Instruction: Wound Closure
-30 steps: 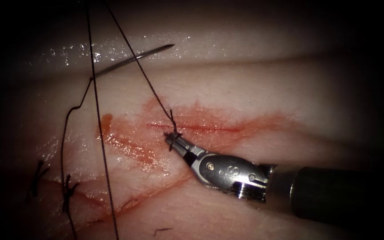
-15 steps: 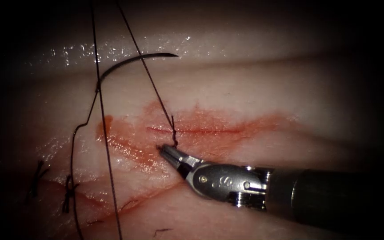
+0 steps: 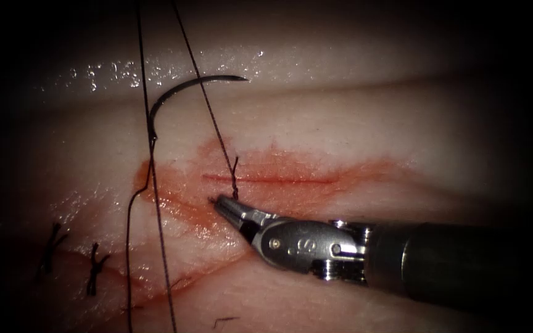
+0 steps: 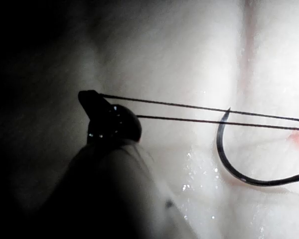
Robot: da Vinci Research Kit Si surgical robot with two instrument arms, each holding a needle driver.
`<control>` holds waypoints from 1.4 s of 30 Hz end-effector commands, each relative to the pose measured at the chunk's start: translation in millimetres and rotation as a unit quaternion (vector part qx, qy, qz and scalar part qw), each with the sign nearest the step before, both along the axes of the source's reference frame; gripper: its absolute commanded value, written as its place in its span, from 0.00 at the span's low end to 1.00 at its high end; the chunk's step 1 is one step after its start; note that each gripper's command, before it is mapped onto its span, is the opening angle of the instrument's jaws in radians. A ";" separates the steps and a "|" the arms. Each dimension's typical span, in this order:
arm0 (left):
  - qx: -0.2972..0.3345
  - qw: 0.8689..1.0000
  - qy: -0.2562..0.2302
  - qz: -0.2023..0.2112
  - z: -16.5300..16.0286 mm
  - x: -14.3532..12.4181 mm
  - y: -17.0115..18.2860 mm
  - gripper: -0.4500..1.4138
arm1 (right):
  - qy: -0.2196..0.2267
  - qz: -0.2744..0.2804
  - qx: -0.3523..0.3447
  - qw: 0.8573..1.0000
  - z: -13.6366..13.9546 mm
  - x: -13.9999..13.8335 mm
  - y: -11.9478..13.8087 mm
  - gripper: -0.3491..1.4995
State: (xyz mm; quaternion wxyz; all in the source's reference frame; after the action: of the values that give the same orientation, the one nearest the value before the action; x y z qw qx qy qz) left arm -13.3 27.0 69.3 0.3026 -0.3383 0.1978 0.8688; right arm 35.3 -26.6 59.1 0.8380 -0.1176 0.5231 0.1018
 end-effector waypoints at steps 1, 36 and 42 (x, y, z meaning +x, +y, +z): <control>-0.006 1.000 -0.002 -0.004 0.7 -0.5 1.0 0.00 | -0.003 -0.005 -0.002 1.000 1.6 0.8 -0.6 0.00; 0.014 0.987 -0.155 0.030 -1.2 -4.7 -2.9 0.00 | 0.094 0.112 0.133 0.980 0.5 1.3 -1.9 0.99; 0.038 0.979 -0.191 0.057 -4.4 -5.0 -8.3 0.00 | 0.096 0.106 0.174 0.974 -0.5 0.4 -3.2 0.61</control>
State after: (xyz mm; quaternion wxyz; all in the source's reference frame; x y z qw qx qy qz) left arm -17.7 17.6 63.8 0.2982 -0.5002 0.0786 0.8091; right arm 35.1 -29.6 58.3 0.7783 -0.0136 0.5622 0.2792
